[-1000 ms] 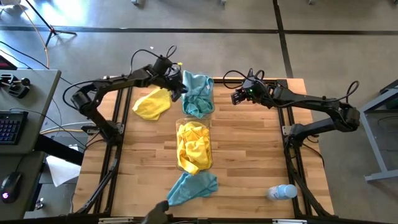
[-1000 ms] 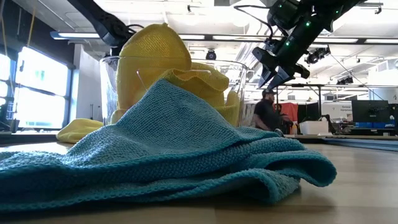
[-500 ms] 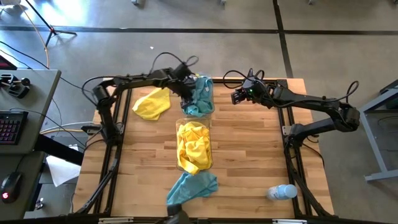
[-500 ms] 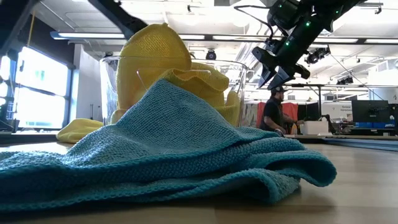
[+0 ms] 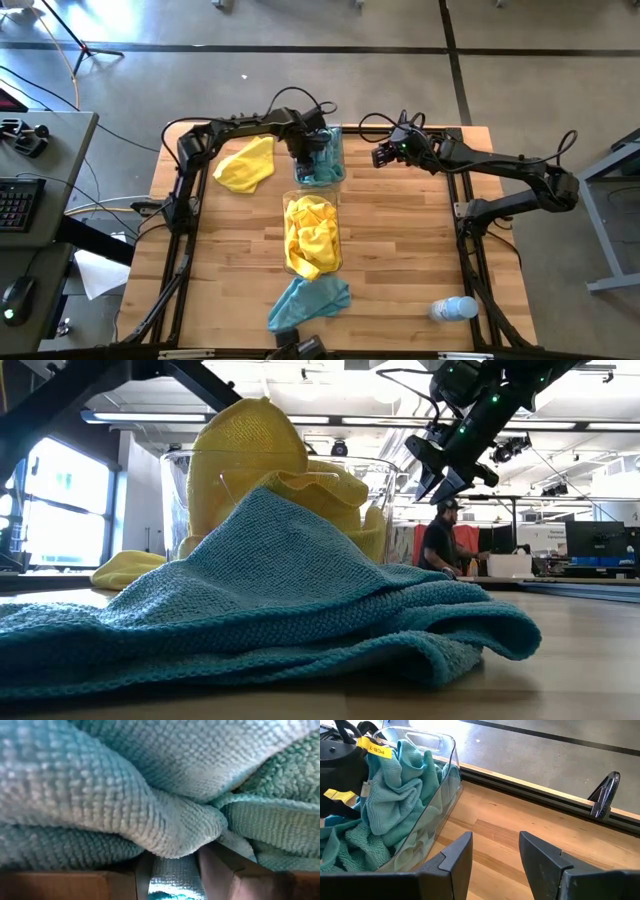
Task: Sort microfiber towel by color & place in baskets
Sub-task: Put the blue towel into the top transparent bin
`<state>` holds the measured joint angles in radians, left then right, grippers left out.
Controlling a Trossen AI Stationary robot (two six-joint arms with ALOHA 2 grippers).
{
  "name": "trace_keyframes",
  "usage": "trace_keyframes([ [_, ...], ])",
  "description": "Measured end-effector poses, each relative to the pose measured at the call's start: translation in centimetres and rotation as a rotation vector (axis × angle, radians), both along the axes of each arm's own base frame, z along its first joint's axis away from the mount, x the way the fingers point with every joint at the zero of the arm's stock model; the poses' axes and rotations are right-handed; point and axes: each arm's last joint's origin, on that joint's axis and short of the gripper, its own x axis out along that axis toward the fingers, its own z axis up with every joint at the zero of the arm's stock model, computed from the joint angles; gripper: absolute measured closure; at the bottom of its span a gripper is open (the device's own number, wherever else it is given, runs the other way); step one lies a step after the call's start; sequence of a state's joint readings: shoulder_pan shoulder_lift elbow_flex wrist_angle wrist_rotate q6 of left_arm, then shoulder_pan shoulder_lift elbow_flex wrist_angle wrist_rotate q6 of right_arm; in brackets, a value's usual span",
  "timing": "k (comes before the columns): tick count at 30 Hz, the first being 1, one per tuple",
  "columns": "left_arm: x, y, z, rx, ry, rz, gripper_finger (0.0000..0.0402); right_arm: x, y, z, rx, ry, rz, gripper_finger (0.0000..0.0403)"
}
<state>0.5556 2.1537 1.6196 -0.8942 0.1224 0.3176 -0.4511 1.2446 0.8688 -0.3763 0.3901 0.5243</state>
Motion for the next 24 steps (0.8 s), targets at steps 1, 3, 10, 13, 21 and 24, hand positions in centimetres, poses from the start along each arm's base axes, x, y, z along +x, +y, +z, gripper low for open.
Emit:
trace_keyframes([
  [1,0.0,0.0,-0.1,-0.001,0.000,0.000,0.0271,0.0,0.0,0.0,0.000,0.000,0.000,0.0247],
  [3,0.1,-0.1,0.0,0.004,-0.006,-0.003,0.0271,0.0,0.0,0.0,0.000,0.000,0.000,0.0247],
  [10,-0.1,-0.2,2.1,0.046,-0.064,-0.001,0.0271,0.0,0.0,0.0,-0.002,0.006,0.003,0.0247],
  [13,-0.4,-0.3,3.2,0.063,-0.082,0.001,0.0271,0.0,0.0,0.0,-0.001,0.006,0.003,0.0247],
  [21,-0.5,-0.6,4.6,0.083,-0.112,0.023,0.0271,0.0,0.0,0.0,-0.002,0.008,0.004,0.0247],
  [24,-0.4,-0.7,5.1,0.079,-0.108,0.022,0.0271,0.0,0.0,0.0,-0.002,0.008,0.005,0.0247],
])
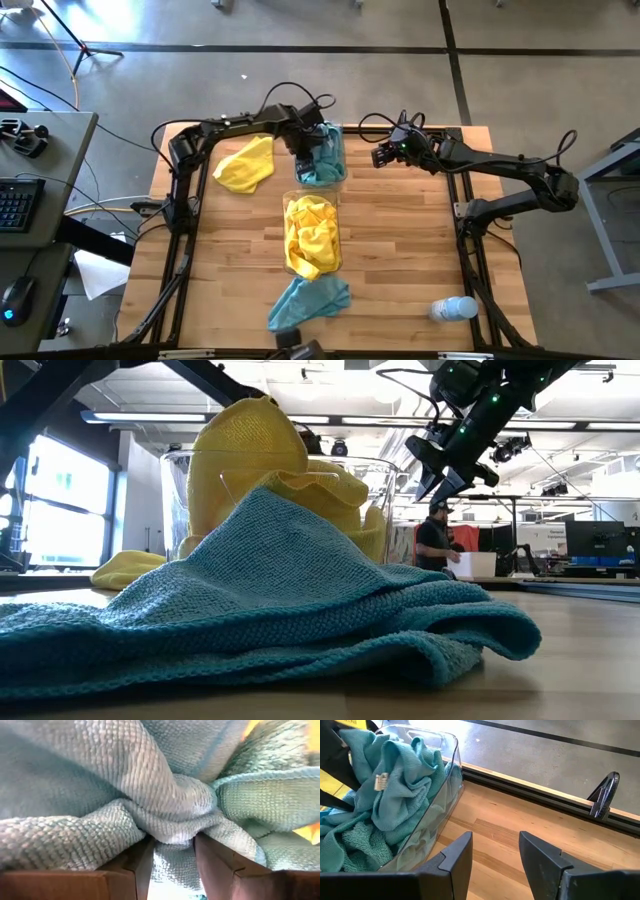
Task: Sort microfiber towel by color & place in baskets
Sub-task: Put the blue towel into the top transparent bin
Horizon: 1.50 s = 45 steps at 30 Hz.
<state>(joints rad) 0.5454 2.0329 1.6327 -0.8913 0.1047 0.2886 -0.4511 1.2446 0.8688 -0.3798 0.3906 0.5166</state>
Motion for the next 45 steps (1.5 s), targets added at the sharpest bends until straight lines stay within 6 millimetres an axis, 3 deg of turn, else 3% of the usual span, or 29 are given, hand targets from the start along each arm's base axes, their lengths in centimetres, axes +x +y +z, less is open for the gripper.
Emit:
trace_keyframes([
  [9,0.9,0.0,4.1,0.054,-0.042,-0.043,0.0271,0.0,0.0,0.0,0.000,0.000,0.000,0.0247],
  [15,0.8,0.2,5.7,0.069,-0.036,-0.033,0.0271,0.0,0.0,0.0,0.000,0.001,0.001,0.0247],
  [27,0.3,0.4,5.9,0.049,-0.017,-0.033,0.0271,0.0,0.0,0.0,-0.011,0.018,0.017,0.0247],
  [35,1.1,0.3,6.4,0.055,-0.107,-0.114,0.0271,0.0,0.0,0.0,-0.011,0.018,0.017,0.0247],
  [45,0.4,0.6,6.2,0.185,0.045,-0.065,0.0271,0.0,0.0,0.0,-0.012,0.019,0.018,0.0247],
])
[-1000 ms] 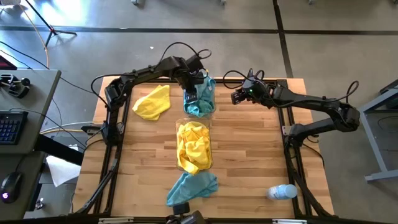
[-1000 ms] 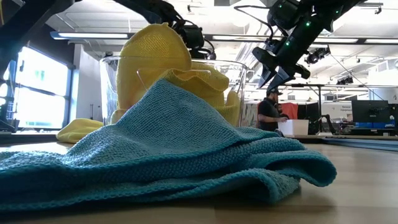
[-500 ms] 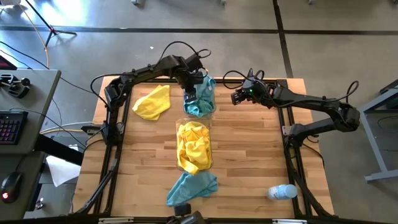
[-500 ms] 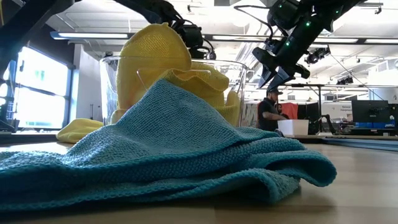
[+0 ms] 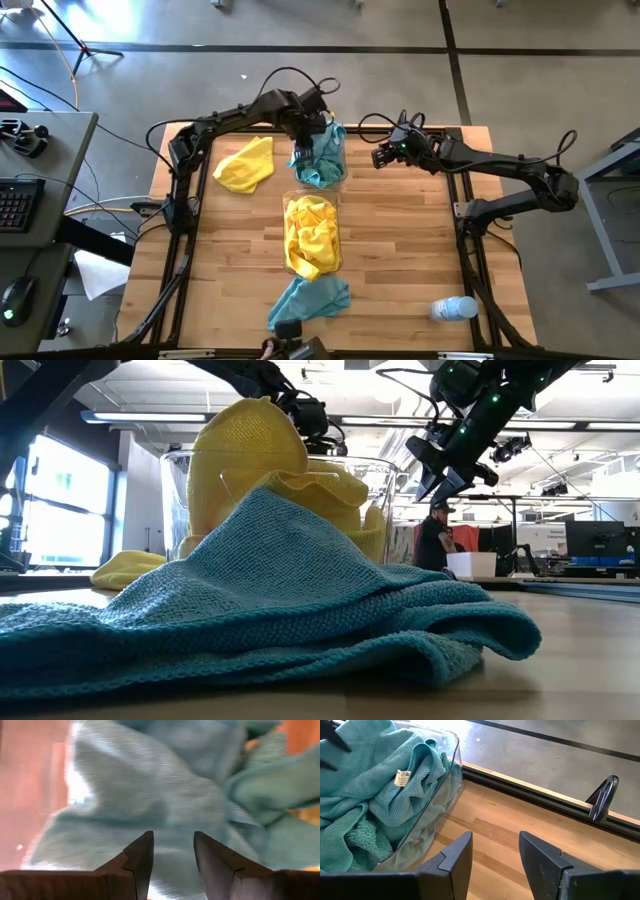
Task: Sort microfiber towel by color & place in baskets
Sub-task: Put the blue towel into the top transparent bin
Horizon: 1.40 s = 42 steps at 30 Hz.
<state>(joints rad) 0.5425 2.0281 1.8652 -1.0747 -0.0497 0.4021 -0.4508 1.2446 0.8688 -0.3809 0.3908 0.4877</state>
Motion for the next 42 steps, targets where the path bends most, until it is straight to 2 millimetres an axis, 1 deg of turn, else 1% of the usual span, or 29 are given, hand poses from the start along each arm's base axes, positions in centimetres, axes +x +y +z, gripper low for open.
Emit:
trace_keyframes([
  [2,0.0,0.3,0.1,-0.015,-0.031,0.004,0.0271,0.0,0.0,0.0,0.000,-0.001,-0.001,0.0247],
  [4,-0.3,0.5,0.7,-0.057,-0.091,-0.009,0.0271,0.0,0.0,0.0,0.000,-0.001,0.000,0.0247],
  [6,-0.3,0.2,1.6,-0.070,-0.150,-0.030,0.0271,0.0,0.0,0.0,-0.001,0.001,0.000,0.0247],
  [10,-0.8,-0.1,3.1,-0.020,-0.174,-0.022,0.0271,0.2,-0.1,-0.4,0.008,0.014,-0.001,0.0247],
  [12,-1.6,0.0,4.2,0.023,-0.172,0.002,0.0271,0.6,-0.2,-0.7,0.019,0.013,0.013,0.0247],
  [15,-3.1,0.2,5.7,0.054,-0.173,0.028,0.0271,1.8,-0.5,-1.2,0.038,-0.030,0.132,0.0247],
  [18,-4.8,0.7,6.3,0.018,-0.157,0.057,0.0271,3.6,-0.6,-1.0,-0.023,-0.103,0.269,0.0247],
  [21,-7.1,1.6,5.8,-0.054,-0.170,0.111,0.0271,5.5,-1.0,0.4,-0.110,-0.121,0.335,0.0249],
  [24,-9.6,2.2,4.5,-0.122,-0.205,0.179,0.0271,7.6,-1.9,2.4,-0.155,-0.076,0.384,0.0254],
  [27,-11.5,2.3,3.4,-0.120,-0.247,0.252,0.0271,10.2,-3.0,3.9,-0.143,0.005,0.461,0.0257],
  [30,-12.8,2.1,2.3,-0.120,-0.277,0.307,0.0271,13.0,-4.2,4.9,-0.100,0.084,0.553,0.0258],
  [32,-13.4,1.8,1.7,-0.126,-0.284,0.337,0.0271,14.7,-4.9,4.8,-0.073,0.163,0.613,0.0258],
  [35,-13.9,1.3,1.0,-0.146,-0.276,0.363,0.0271,17.1,-5.9,4.1,-0.049,0.287,0.688,0.0258],
  [38,-14.0,0.9,0.3,-0.165,-0.258,0.373,0.0271,19.0,-6.8,2.8,-0.017,0.387,0.745,0.0258],
  [42,-14.2,0.5,-0.1,-0.188,-0.227,0.375,0.0271,20.8,-7.6,0.4,0.048,0.477,0.792,0.0258],
])
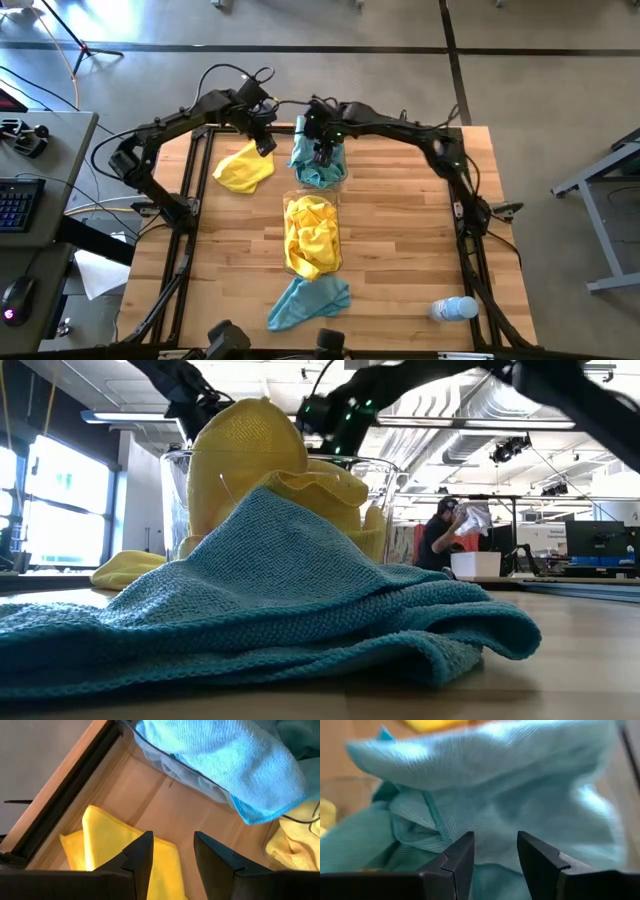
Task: Sort microfiber towel by color & place in baskets
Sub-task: Put the blue towel into the top transparent bin
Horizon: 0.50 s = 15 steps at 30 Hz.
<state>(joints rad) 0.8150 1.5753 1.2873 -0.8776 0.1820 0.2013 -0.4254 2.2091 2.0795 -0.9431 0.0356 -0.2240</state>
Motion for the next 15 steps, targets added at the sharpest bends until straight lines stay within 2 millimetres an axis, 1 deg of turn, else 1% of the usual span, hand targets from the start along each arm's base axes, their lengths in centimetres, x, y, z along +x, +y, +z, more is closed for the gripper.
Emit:
trace_keyframes([
  [5,0.1,-0.1,0.0,-0.003,-0.002,0.004,0.0271,1.4,-0.7,-3.1,0.038,0.074,0.014,0.0263],
  [7,0.1,-0.1,0.0,-0.003,-0.002,0.004,0.0271,1.5,-0.7,-4.1,0.051,0.103,0.014,0.0282],
  [8,0.1,-0.1,0.0,-0.003,-0.001,0.004,0.0271,1.5,-0.7,-4.3,0.056,0.113,0.014,0.0299],
  [11,0.1,-0.1,0.0,-0.002,-0.001,0.003,0.0271,1.3,-0.6,-4.1,0.061,0.124,0.015,0.0374],
  [12,0.1,-0.1,0.0,-0.002,-0.001,0.002,0.0271,1.1,-0.6,-3.8,0.062,0.127,0.014,0.0387],
  [13,0.1,-0.1,0.0,-0.001,-0.001,0.000,0.0271,0.9,-0.5,-3.4,0.063,0.128,0.013,0.0390],
  [15,0.1,-0.1,0.0,0.003,-0.001,-0.005,0.0271,0.4,-0.2,-1.8,0.060,0.103,-0.002,0.0383],
])
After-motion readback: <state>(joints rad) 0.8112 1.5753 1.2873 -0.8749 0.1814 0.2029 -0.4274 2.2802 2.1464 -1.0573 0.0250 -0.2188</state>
